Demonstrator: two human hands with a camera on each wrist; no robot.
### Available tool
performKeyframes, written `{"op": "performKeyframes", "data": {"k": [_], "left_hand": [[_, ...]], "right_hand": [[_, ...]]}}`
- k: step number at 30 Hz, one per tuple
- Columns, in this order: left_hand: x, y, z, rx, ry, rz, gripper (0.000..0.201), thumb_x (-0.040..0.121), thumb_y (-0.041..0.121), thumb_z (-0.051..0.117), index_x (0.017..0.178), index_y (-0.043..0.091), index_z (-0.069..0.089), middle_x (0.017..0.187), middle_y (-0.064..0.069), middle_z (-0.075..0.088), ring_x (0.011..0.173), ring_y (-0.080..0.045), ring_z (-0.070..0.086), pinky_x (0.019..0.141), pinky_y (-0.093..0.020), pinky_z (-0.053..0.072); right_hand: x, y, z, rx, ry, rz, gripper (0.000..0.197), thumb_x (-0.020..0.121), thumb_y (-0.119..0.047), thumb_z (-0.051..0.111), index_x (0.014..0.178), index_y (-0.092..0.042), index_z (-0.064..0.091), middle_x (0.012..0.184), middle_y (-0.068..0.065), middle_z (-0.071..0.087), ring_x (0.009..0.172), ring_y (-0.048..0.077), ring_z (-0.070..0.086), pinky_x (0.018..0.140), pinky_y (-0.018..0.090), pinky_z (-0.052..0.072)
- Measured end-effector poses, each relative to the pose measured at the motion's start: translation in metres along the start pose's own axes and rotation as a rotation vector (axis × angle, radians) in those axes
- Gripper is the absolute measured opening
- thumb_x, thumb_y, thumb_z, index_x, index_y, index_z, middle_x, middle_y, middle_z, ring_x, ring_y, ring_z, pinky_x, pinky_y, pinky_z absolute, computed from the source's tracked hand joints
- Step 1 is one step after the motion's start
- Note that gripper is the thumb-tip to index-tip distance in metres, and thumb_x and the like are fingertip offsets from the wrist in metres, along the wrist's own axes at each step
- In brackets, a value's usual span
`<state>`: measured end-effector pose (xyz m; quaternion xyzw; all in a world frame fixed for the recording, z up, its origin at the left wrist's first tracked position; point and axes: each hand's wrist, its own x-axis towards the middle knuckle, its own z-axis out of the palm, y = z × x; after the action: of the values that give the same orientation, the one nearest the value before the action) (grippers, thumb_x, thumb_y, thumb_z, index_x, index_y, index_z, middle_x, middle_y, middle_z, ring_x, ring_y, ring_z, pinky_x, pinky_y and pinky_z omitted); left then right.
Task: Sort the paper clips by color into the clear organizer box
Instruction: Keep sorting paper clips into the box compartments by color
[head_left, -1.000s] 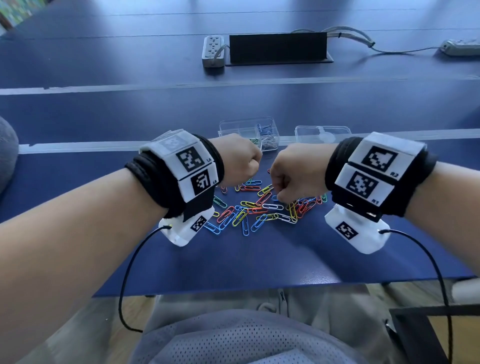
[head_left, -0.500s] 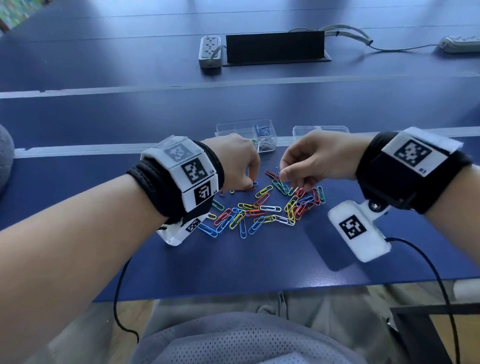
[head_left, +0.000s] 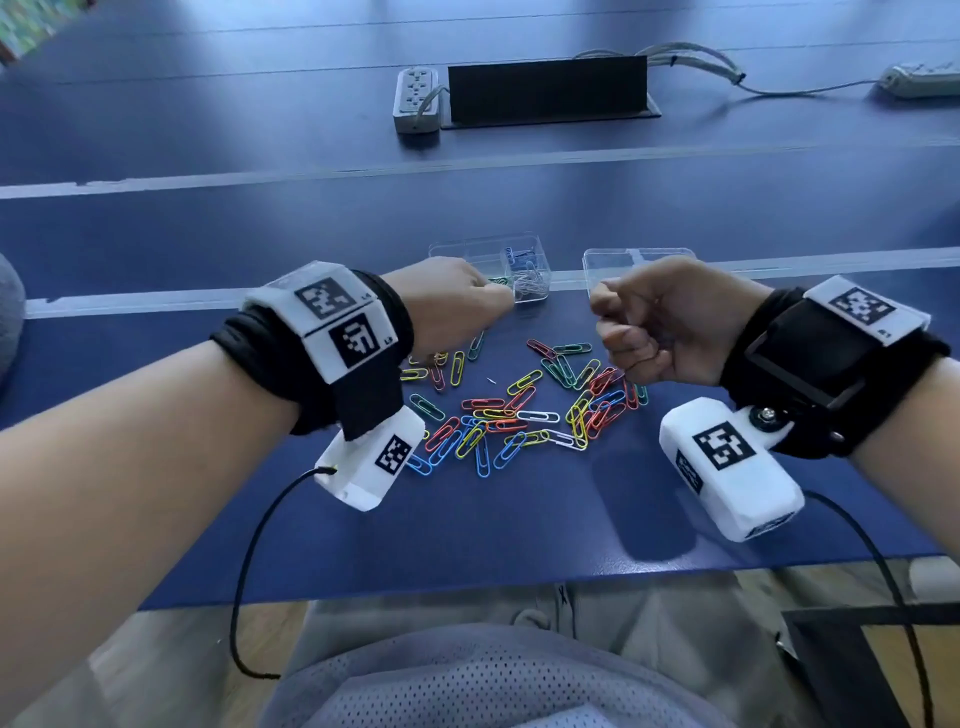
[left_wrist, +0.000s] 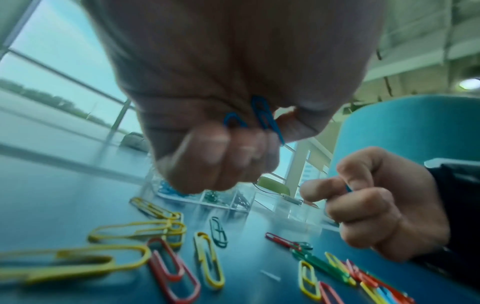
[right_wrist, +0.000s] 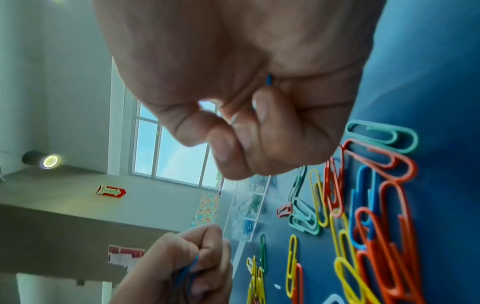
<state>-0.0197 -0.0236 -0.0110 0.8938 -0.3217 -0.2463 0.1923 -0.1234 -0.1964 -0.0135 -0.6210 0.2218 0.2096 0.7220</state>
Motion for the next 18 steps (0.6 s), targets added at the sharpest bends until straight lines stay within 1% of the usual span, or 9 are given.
{"op": "performKeyframes", "data": {"k": [2,5,7,8,11,12,14,16,18], "left_hand": [[-0.003,-0.007,0.0,-0.085,-0.071,0.004,0.032,0.089,0.029,0.044,0.061,0.015,0.041,0.051,-0.008,0.044,0.038,-0.021,0.038,0.041,-0.018,0.036],[-0.01,-0.019,0.003,-0.111,-0.144,0.06,0.034,0.093,0.035,0.05,0.065,0.016,0.042,0.052,-0.002,0.049,0.032,-0.012,0.041,0.04,-0.019,0.036],[-0.018,-0.03,0.003,-0.058,-0.137,0.12,0.025,0.09,0.034,0.055,0.069,0.024,0.047,0.051,0.007,0.051,0.034,-0.002,0.038,0.046,-0.022,0.036],[-0.023,-0.034,0.003,-0.018,-0.141,0.153,0.02,0.087,0.034,0.059,0.07,0.028,0.051,0.05,0.009,0.05,0.039,-0.003,0.038,0.049,-0.022,0.035],[-0.04,-0.04,-0.003,0.047,-0.192,0.21,0.012,0.079,0.037,0.069,0.07,0.031,0.062,0.045,0.013,0.048,0.046,-0.005,0.039,0.048,-0.013,0.03],[-0.045,-0.042,-0.004,0.069,-0.202,0.214,0.012,0.077,0.037,0.071,0.07,0.03,0.065,0.044,0.015,0.048,0.045,-0.004,0.041,0.048,-0.012,0.03],[-0.051,-0.046,-0.006,0.129,-0.204,0.214,0.013,0.075,0.035,0.074,0.067,0.029,0.066,0.041,0.015,0.048,0.044,-0.004,0.042,0.047,-0.01,0.031],[-0.056,-0.051,-0.004,0.189,-0.215,0.21,0.012,0.073,0.033,0.075,0.066,0.028,0.066,0.041,0.012,0.046,0.043,-0.004,0.042,0.046,-0.01,0.032],[-0.058,-0.054,0.0,0.235,-0.227,0.194,0.01,0.07,0.033,0.076,0.071,0.029,0.068,0.04,0.012,0.046,0.044,-0.002,0.043,0.046,-0.011,0.032]], "right_hand": [[0.0,-0.001,0.008,-0.109,-0.018,-0.014,0.016,0.056,-0.007,0.036,0.067,-0.017,0.043,0.046,0.0,0.038,0.035,0.009,0.027,0.035,0.01,0.017],[-0.002,-0.001,0.029,-0.389,-0.033,-0.058,0.015,0.071,-0.007,0.046,0.074,-0.016,0.057,0.05,-0.001,0.043,0.037,0.009,0.029,0.035,0.011,0.018],[-0.005,0.0,0.047,-0.737,-0.034,-0.123,0.008,0.077,-0.014,0.061,0.076,-0.019,0.066,0.048,-0.007,0.047,0.037,0.007,0.033,0.036,0.017,0.026],[-0.006,0.002,0.054,-0.94,-0.025,-0.162,0.007,0.078,-0.019,0.064,0.077,-0.024,0.069,0.048,-0.007,0.05,0.038,0.005,0.037,0.037,0.016,0.031],[-0.006,0.008,0.074,-1.353,0.024,-0.227,0.012,0.075,-0.027,0.067,0.084,-0.031,0.073,0.046,-0.007,0.052,0.045,0.003,0.044,0.04,0.008,0.032],[-0.005,0.009,0.079,-1.418,0.037,-0.237,0.015,0.075,-0.028,0.068,0.088,-0.031,0.073,0.046,-0.008,0.051,0.049,0.003,0.044,0.044,0.009,0.032],[-0.001,0.012,0.088,-1.507,0.044,-0.265,0.02,0.074,-0.029,0.07,0.094,-0.029,0.073,0.055,-0.009,0.049,0.061,0.009,0.046,0.052,0.019,0.037],[0.002,0.012,0.093,-1.567,0.046,-0.28,0.019,0.075,-0.027,0.07,0.093,-0.027,0.073,0.068,-0.008,0.056,0.073,0.015,0.051,0.063,0.021,0.04],[0.002,0.012,0.094,-1.608,0.039,-0.289,0.015,0.076,-0.024,0.067,0.089,-0.025,0.074,0.077,-0.004,0.064,0.077,0.019,0.057,0.067,0.023,0.046]]}}
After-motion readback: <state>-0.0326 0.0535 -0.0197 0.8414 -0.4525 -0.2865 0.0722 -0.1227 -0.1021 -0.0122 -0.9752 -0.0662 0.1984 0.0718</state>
